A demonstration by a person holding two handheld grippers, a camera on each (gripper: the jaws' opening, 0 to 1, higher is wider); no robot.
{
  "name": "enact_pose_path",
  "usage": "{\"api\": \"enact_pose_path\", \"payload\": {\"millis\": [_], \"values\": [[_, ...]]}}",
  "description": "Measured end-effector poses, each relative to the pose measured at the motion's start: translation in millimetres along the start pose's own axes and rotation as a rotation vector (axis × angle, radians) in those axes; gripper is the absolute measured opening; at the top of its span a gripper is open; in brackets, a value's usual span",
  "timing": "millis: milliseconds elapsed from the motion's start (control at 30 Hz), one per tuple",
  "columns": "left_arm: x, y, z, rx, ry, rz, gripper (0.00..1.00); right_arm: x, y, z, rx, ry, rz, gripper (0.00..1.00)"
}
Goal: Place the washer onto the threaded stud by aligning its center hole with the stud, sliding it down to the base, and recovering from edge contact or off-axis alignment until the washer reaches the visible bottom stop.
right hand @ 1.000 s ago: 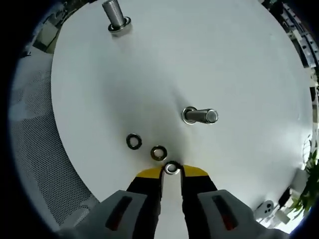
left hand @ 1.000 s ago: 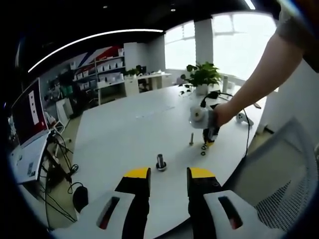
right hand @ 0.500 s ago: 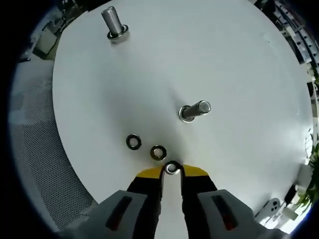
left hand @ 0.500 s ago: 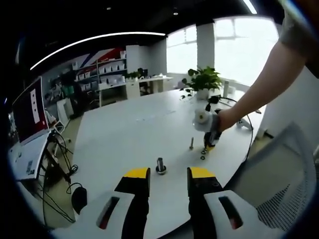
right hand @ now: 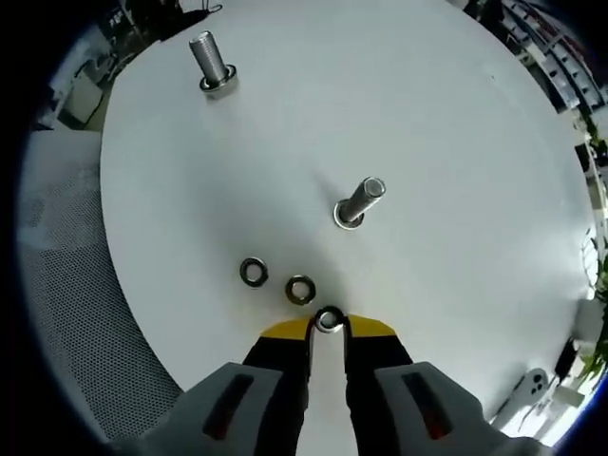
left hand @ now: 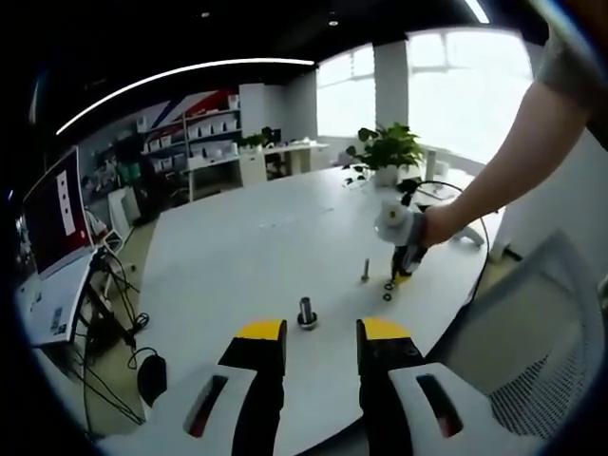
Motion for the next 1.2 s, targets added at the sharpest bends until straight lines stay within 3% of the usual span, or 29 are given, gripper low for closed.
{"api": "enact_pose_path", "payload": {"millis": [133,267,367,633,1200], "values": [[-0.2,0.7,0.6,-0.001,-0.005,0.006,0.28,-2.8,0.9,0.9,0.0,0.04,0.06,0.14],[-0.3,0.3,0.3,0.004,-0.005,0.009,0.28,-9.5,-2.4,-4.2,-0.015,0.051,0.039,0.14],[0.1,0.4,0.8,0.002,-0.004,0.01,0.28,-9.4,4.3,-10.7,-0.013,0.087,0.078,0.14],[-0.1,1.2,1.0,-0.003,-0.004,0.009,0.28,1.1,14.0,-31.6,-0.036,0.163,0.086,0.14],[0.5,2.0,0.9,-0.009,0.001,0.008,0.28,34.4,12.9,-61.1,-0.07,0.28,0.029,0.14]]}}
Point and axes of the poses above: the point that each gripper's makers call its tool centre point, and the gripper's own axes: z roughly forward along the fingers, y roughly to its right, x roughly out of its top, the point moved 8 cm from there along -z, roughly backward along the fingers, and after that the axes turned 3 degrees about -y, right-handed, at the moved point
